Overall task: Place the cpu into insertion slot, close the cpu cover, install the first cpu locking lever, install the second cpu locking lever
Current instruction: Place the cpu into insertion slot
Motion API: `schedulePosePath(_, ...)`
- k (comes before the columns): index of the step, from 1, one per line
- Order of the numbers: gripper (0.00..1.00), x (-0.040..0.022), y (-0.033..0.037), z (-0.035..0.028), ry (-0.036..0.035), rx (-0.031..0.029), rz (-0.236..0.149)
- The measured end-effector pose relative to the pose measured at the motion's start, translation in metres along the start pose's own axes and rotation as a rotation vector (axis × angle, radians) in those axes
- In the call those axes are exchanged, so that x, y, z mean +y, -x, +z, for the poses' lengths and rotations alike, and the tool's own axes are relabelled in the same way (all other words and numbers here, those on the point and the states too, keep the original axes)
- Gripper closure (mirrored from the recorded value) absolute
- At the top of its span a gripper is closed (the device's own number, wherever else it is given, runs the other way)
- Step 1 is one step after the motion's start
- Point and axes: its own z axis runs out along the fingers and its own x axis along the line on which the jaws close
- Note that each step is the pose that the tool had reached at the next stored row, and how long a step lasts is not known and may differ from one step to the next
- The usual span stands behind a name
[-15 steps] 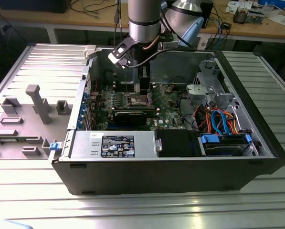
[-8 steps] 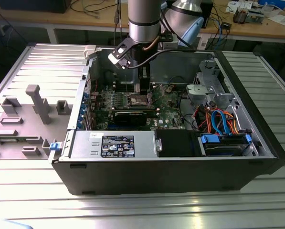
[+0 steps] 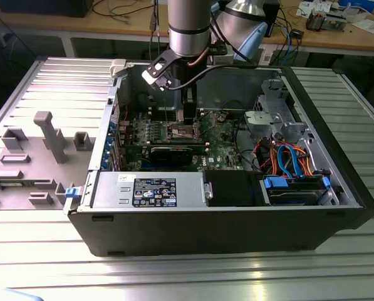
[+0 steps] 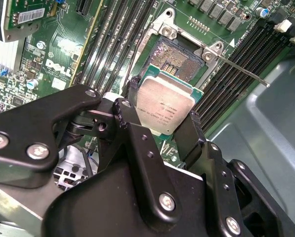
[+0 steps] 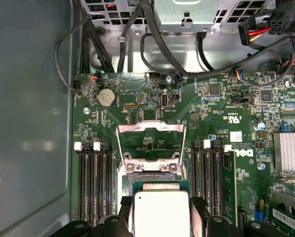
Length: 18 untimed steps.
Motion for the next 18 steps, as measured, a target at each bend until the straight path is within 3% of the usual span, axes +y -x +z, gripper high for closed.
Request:
schedulePosePath(10, 0.46, -0.0001, 0.0, 0.0017, 0.0, 0.003, 0.0)
schedulePosePath(18, 0.46, -0.0062, 0.0, 0.0121, -0.0001, 0.0048, -0.007)
